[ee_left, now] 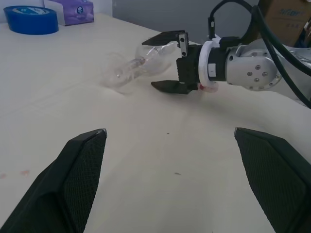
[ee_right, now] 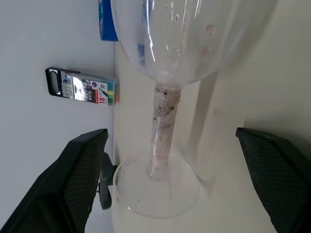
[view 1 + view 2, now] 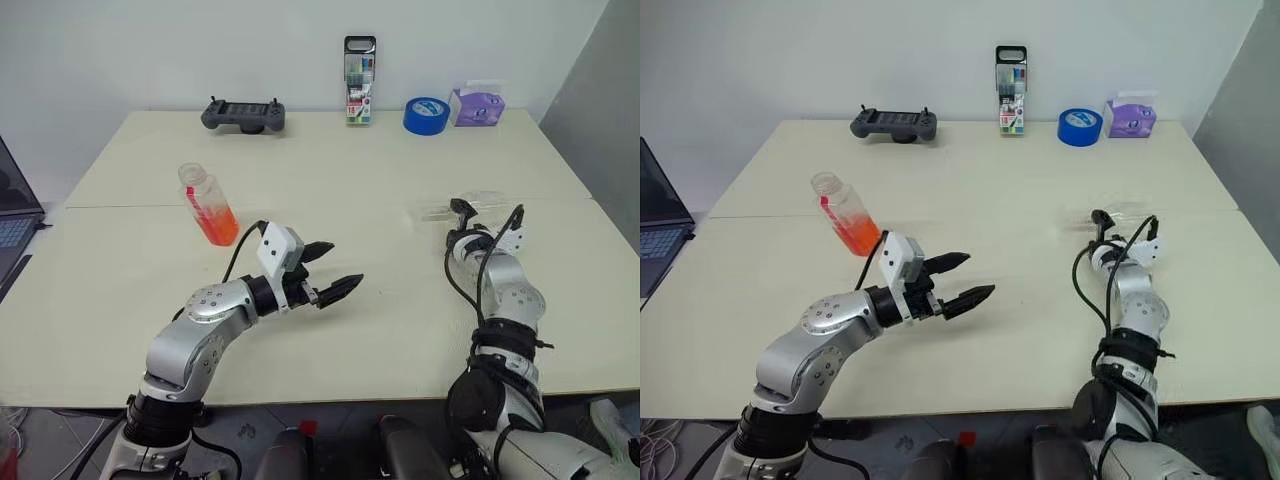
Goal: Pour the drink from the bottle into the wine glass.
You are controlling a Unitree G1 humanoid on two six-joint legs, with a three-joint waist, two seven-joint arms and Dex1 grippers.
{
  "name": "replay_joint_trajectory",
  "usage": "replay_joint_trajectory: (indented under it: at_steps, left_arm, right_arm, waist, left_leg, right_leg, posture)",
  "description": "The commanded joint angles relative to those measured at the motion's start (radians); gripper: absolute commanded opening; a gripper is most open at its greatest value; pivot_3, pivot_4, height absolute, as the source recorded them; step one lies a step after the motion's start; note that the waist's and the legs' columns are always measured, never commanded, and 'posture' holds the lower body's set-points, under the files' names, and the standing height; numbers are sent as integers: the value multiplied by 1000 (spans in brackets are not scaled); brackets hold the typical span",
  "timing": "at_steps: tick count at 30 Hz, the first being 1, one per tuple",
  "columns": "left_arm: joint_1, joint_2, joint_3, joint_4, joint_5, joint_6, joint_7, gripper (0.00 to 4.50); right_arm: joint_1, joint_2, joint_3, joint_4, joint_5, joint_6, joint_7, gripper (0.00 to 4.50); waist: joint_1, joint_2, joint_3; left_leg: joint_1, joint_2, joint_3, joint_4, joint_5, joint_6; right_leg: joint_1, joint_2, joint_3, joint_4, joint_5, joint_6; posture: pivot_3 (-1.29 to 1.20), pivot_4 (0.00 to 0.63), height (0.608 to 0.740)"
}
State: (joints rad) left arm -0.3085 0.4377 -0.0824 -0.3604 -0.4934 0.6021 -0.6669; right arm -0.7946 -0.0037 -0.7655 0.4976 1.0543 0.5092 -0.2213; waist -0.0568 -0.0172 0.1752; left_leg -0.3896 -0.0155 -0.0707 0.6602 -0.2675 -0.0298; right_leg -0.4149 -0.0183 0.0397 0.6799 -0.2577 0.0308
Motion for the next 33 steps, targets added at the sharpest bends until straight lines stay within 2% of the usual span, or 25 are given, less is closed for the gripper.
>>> replay_joint_trajectory:
  at_steps: [1, 5, 8, 18, 20, 24, 27, 28, 30, 33]
  left_arm:
    - [-12, 4, 10, -17, 7, -15, 1, 4486]
    - [-9, 2, 7, -26, 11, -11, 8, 4486]
    - [-9, 2, 1, -29, 17, -12, 11, 4500]
    - [-43, -9, -6, 18, 49, -32, 4, 4500]
    - [-44, -10, -8, 23, 57, -38, 1, 4500]
    - [-40, -10, 2, 31, 65, -53, 6, 4500]
    - [-26, 7, 46, 29, 45, -41, 7, 4500]
    - [-15, 19, 75, 25, 30, -31, 7, 4500]
    - [-4, 31, 104, 22, 14, -19, 7, 4500]
    - [38, 68, 166, -7, -31, 20, -3, 4500]
  right_arm:
    - [-61, -49, 10, 107, -24, -66, 76, 4500]
    - [-122, -98, 2, 270, -48, -138, 138, 4500]
    - [-156, -130, -5, 377, -77, -206, 169, 3902]
    - [-209, -152, 9, 496, -117, -247, 210, 330]
    - [-205, -137, 45, 424, -134, -227, 222, 272]
    - [-133, -81, 215, 116, -263, -230, 212, 272]
    - [-27, -59, 511, -190, -524, -329, 277, 271]
    - [-1, -54, 612, -224, -633, -396, 300, 270]
    - [26, -48, 703, -246, -740, -464, 317, 270]
    - [47, -2, 822, -114, -900, -640, 319, 270]
  waist:
    - [0, 0, 0]
    - [0, 0, 0]
    - [1, 0, 0]
    - [1, 0, 0]
    - [1, 0, 0]
    - [1, 2, 1]
    - [1, 3, 2]
    - [-4, 3, 2]
    - [-10, 3, 2]
    - [-10, 3, 2]
  left_leg:
    - [0, 0, 0, 0, 0, 0]
    - [0, 0, 1, 0, 0, 0]
    - [0, 0, 1, 0, 0, 0]
    - [0, 0, 2, 0, 0, 0]
    - [0, 0, 2, 0, 0, 0]
    - [-1, 0, 0, 0, 0, 0]
    - [-7, 0, -2, 0, 0, 0]
    - [-8, 1, -3, 0, 0, 0]
    - [-7, 2, -1, 0, 0, -1]
    - [-5, 6, -3, 0, 0, -1]
  right_leg:
    - [0, 0, 0, 0, 0, 0]
    - [0, 0, 1, 0, 0, 0]
    - [0, 0, 1, 0, 0, 0]
    - [1, 0, 1, -1, 0, 0]
    - [1, 0, 1, -1, 0, 0]
    - [-1, -1, 2, 0, 0, 0]
    - [-7, -1, 2, 1, 0, 0]
    - [-8, -1, 2, 1, 0, 0]
    - [-10, -1, 3, 1, 0, 0]
    - [-8, 0, 1, 1, 0, 0]
  posture:
    - [0, 150, 740]
    - [0, 150, 740]
    - [0, 150, 740]
    - [0, 150, 740]
    - [0, 150, 740]
    - [0, 150, 740]
    - [0, 150, 740]
    - [0, 150, 740]
    - [0, 150, 740]
    - [0, 150, 740]
